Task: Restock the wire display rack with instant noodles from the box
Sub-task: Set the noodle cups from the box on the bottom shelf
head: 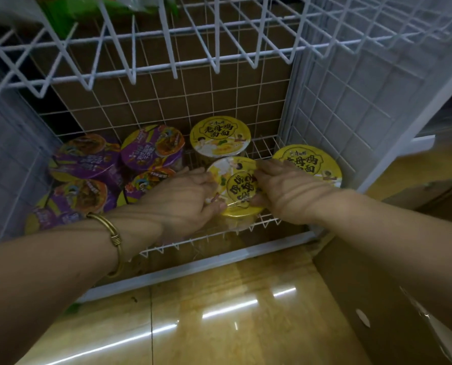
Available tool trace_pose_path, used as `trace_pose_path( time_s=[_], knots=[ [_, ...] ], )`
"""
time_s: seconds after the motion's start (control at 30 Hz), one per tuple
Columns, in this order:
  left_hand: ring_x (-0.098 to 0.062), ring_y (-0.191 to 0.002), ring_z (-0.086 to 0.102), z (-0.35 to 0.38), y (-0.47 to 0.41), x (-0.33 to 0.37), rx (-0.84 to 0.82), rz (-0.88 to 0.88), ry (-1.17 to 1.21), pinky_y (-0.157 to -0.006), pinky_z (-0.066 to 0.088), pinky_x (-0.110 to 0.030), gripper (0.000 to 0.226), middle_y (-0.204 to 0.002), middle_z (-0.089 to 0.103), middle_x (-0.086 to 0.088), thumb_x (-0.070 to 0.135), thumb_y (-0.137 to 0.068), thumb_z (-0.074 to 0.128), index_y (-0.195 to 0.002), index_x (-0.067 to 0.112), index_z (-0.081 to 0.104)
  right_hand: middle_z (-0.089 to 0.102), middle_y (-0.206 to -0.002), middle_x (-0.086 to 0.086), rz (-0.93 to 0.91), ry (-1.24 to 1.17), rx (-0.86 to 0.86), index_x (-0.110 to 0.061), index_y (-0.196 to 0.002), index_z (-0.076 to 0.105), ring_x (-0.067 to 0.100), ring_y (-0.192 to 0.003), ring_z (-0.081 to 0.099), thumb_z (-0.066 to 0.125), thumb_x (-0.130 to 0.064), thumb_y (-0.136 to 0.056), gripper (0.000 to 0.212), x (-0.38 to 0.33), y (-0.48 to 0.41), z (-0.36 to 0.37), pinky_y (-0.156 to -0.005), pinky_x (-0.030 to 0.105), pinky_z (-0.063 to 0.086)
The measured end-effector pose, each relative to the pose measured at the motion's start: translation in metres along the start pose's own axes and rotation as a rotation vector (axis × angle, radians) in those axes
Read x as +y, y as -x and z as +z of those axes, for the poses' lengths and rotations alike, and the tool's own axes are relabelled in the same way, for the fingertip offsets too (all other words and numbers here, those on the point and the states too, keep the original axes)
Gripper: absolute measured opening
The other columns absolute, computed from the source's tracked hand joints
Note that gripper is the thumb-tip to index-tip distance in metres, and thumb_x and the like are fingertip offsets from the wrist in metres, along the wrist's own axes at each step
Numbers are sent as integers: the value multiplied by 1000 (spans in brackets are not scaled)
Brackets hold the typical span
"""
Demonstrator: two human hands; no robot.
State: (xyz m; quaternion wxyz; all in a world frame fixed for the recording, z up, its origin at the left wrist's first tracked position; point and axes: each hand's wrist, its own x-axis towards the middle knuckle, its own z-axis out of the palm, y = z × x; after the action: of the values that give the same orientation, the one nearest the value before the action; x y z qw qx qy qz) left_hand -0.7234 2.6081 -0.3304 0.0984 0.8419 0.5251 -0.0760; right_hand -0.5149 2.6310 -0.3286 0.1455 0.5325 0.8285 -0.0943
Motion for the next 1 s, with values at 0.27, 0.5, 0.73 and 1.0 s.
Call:
trace_pose_path(
  time_s=[0.27, 0.5, 0.73, 1.0],
  knots=[
    [-14, -120, 46, 3, 12, 9, 44, 46, -31, -105, 38, -34, 42, -120, 54, 7, 51, -100, 34, -118, 27, 64, 12, -166, 4, 57, 30, -2, -15, -155, 27, 32, -151, 14, 50, -13, -97, 62, -4, -15, -4, -123, 47, 14],
    [-10, -136, 36, -4, 13, 9, 91, 22, 65, -113, 28, -28, 43, -149, 42, 9, 43, -102, 38, -140, 26, 50, 26, -160, 8, 147, -87, 108, -11, -148, 38, 29, -147, 24, 50, -20, -99, 52, -16, -4, -4, -122, 39, 19],
    [-15, -151, 8, -9, -15, 15, 38, -41, 56, -122, 7, -33, 62, -165, 11, 1, 49, -102, 36, -155, 19, 25, 13, -166, 7, 177, -70, 30, -15, -154, 26, 26, -151, 13, 34, -63, -98, 74, -17, 24, 3, -122, 36, 11],
    [-16, -152, 2, -6, -23, 15, -57, -27, -12, -123, 0, -37, 58, -165, 13, 0, 47, -104, 24, -154, 18, 26, 18, -162, 7, 195, -20, 83, -15, -153, 28, 29, -152, 7, 17, -66, -99, 75, -33, 33, 21, -124, 42, 6]
  ],
)
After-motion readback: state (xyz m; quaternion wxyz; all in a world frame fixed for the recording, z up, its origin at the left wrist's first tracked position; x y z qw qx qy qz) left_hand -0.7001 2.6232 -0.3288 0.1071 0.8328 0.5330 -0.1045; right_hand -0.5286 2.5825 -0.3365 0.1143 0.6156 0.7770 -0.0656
